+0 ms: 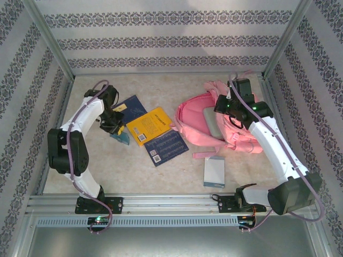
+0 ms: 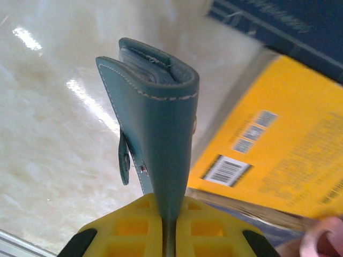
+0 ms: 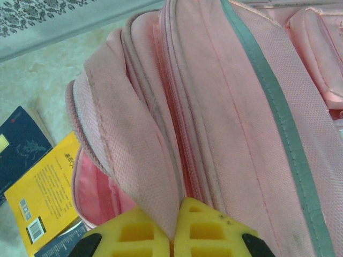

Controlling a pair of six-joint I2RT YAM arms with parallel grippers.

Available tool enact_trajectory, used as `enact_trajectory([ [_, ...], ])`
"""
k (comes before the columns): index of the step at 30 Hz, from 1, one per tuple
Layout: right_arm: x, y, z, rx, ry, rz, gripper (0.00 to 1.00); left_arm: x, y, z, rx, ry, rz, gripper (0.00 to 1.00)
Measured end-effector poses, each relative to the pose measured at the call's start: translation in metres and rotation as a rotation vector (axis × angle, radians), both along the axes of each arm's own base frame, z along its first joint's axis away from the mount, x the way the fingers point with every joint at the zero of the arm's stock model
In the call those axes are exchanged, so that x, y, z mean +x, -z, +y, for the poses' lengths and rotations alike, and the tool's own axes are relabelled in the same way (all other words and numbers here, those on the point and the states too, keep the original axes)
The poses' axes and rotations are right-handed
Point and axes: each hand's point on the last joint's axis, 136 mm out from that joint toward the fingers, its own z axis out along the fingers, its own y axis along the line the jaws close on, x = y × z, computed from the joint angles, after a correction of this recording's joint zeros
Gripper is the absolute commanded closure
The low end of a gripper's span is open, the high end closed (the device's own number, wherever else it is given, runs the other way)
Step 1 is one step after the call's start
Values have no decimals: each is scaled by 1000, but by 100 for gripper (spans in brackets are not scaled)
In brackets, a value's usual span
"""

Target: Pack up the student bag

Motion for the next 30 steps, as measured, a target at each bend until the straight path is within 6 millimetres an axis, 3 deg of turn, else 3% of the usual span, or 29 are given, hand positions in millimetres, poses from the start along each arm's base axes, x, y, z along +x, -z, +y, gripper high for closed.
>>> enact_trajectory([
  [6, -1, -1, 6, 22, -34, 14, 100, 11, -29, -15, -52, 38, -129, 94],
  [13, 1, -10, 20, 94, -89, 24, 100, 47, -63, -93, -247, 217, -378, 91],
  [21, -3, -17, 31, 206, -121, 46, 100, 93, -128, -186, -557, 383, -731, 90],
  [24, -2, -19, 29, 250, -106, 53, 100, 104, -136, -222, -658, 421, -785, 91],
  [30, 2, -28, 23, 340, -63, 40, 100, 117, -122, -284, -801, 462, -787, 94],
])
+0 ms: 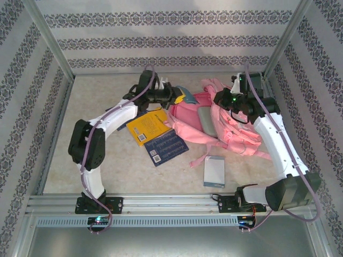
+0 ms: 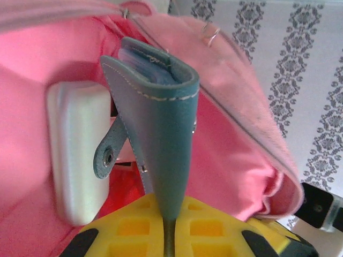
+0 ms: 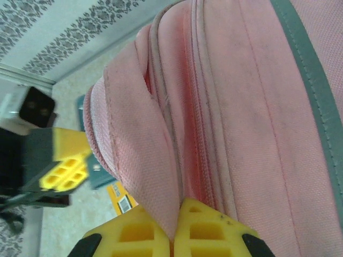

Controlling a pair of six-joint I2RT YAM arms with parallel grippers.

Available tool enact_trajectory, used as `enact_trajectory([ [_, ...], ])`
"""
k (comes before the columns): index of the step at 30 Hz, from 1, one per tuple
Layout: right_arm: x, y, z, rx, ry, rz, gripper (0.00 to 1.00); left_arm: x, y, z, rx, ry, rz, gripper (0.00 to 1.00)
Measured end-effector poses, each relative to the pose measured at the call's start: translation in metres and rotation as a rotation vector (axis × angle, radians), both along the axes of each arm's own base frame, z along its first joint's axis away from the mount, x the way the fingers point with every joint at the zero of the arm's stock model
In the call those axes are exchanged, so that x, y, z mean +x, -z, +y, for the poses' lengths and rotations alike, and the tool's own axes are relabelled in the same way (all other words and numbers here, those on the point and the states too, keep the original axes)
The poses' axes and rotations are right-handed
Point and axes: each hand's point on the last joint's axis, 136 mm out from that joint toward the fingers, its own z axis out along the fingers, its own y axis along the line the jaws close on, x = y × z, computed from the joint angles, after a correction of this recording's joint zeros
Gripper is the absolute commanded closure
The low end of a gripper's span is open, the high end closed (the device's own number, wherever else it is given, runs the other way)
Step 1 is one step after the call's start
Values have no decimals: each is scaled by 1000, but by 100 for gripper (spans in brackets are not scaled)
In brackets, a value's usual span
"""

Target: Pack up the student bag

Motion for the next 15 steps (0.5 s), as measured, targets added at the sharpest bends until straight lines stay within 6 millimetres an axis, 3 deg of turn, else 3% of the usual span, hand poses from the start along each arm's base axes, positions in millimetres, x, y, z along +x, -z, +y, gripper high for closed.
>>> enact_trajectory([
  [9, 2, -4, 4, 72, 13, 0, 100, -3, 31, -73, -53, 129, 14, 89],
  [11, 2, -4, 4, 81, 15, 1, 100, -8, 33, -94, -74, 172, -6, 79],
  [15, 4, -3, 5, 98, 22, -1, 100, -22, 41, -128, -94, 257, -18, 39],
])
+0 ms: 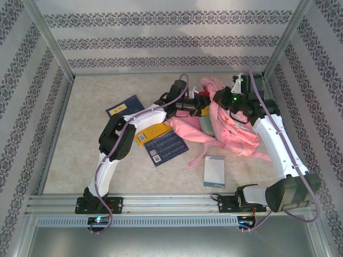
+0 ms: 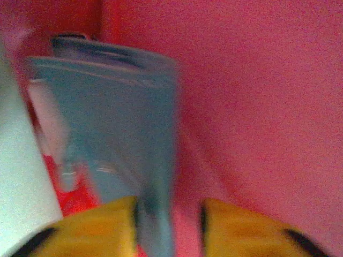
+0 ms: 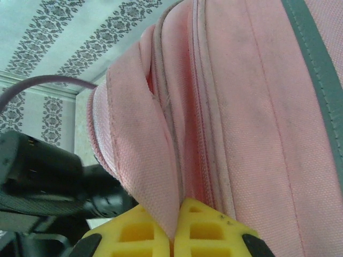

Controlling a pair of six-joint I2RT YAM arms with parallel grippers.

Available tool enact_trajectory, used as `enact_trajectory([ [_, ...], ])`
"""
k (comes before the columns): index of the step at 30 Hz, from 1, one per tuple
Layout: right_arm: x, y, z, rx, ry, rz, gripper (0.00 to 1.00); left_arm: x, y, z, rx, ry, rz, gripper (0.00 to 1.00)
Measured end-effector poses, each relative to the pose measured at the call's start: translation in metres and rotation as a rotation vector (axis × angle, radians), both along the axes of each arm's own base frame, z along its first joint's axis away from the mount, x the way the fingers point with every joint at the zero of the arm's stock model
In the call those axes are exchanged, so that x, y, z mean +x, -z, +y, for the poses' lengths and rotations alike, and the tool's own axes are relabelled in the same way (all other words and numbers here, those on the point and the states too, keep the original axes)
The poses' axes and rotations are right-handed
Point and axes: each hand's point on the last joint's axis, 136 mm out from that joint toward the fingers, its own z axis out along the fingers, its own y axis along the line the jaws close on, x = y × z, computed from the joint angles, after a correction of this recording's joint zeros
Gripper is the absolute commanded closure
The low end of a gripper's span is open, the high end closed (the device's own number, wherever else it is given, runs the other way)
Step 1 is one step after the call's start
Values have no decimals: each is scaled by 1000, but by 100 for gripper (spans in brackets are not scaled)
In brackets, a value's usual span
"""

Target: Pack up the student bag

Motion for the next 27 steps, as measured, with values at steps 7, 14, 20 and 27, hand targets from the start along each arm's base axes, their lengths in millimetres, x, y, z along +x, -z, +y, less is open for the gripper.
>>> enact_trajectory([
  [7, 3, 1, -6, 16, 28, -5, 100, -13, 16, -11, 8, 52, 26, 26],
  [14, 1, 4, -16, -26, 56, -9, 100, -12, 12, 14, 29, 43, 1, 24],
  [20, 1, 13, -30, -124, 85, -6, 100, -6, -43, 78, 48, -24, -125, 24],
  [27, 14, 35, -19, -273, -37, -24, 100, -25, -79, 150, 72, -107, -227, 25],
])
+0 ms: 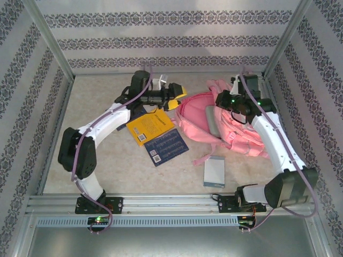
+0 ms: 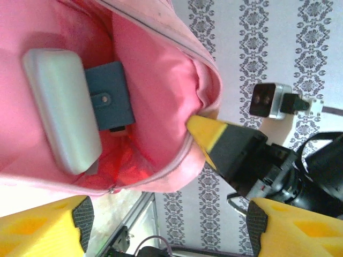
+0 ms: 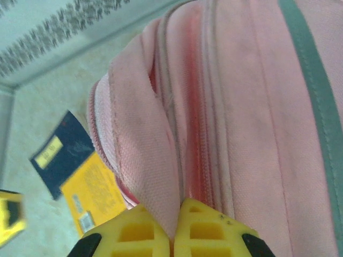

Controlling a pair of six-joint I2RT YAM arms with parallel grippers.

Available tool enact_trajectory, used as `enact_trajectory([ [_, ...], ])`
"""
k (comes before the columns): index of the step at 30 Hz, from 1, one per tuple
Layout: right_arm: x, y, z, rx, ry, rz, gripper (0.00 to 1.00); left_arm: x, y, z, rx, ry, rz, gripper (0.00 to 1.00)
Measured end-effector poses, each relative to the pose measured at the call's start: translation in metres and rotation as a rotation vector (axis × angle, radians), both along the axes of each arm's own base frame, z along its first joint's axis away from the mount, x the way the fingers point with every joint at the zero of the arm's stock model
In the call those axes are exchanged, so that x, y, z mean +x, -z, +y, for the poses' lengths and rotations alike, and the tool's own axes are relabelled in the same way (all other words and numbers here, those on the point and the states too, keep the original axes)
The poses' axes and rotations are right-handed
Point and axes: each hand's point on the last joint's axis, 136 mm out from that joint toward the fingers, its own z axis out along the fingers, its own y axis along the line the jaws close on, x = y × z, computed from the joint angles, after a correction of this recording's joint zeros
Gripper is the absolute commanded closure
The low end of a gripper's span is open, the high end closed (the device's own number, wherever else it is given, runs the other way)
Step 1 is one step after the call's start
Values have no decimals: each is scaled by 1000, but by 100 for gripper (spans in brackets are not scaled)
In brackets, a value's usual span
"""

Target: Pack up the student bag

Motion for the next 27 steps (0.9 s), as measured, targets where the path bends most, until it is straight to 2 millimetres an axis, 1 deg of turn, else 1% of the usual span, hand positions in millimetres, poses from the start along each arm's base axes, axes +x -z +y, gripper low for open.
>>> enact_trajectory([
  [2, 5, 10, 10, -66, -58, 8, 100, -4, 16, 17, 31, -25, 26, 25],
  [4, 10, 24, 19, -114, -108, 27, 99, -7, 38, 32, 87, -44, 69, 25],
  [5, 11, 29, 22, -125, -122, 36, 87, -8, 49, 38, 125, -53, 87, 26],
  [7, 12, 38, 25, -146, -139, 52, 56, -13, 68, 49, 207, -57, 103, 26],
  [8, 11, 38, 27, -153, -148, 49, 45, -16, 74, 52, 239, -53, 107, 26],
  [9, 12, 37, 28, -175, -154, 38, 39, -21, 79, 55, 272, -44, 107, 26],
  [10, 11, 36, 29, -201, -159, 26, 35, -25, 84, 59, 307, -36, 104, 26],
  [12, 8, 31, 30, -252, -160, 2, 32, -33, 90, 65, 355, -20, 98, 26],
  [14, 2, 25, 28, -282, -150, -26, 35, -39, 92, 70, 392, -8, 86, 26],
  [16, -12, 15, 23, -300, -132, -54, 44, -44, 93, 74, 426, 3, 66, 26],
  [18, -27, 5, 17, -296, -102, -76, 58, -50, 95, 76, 461, 20, 49, 28],
  [19, -35, 2, 12, -287, -79, -77, 68, -54, 98, 75, 480, 36, 42, 29],
  [21, -54, 2, 5, -262, -31, -51, 84, -64, 104, 71, 519, 73, 31, 30],
  [23, -72, 11, 0, -253, 0, -5, 100, -76, 111, 62, 555, 123, 22, 31],
  [24, -83, 20, 0, -258, 6, 29, 100, -81, 116, 57, 572, 152, 17, 31],
  [27, -115, 56, 7, -293, -26, 155, 100, -95, 133, 44, 621, 230, 16, 32],
])
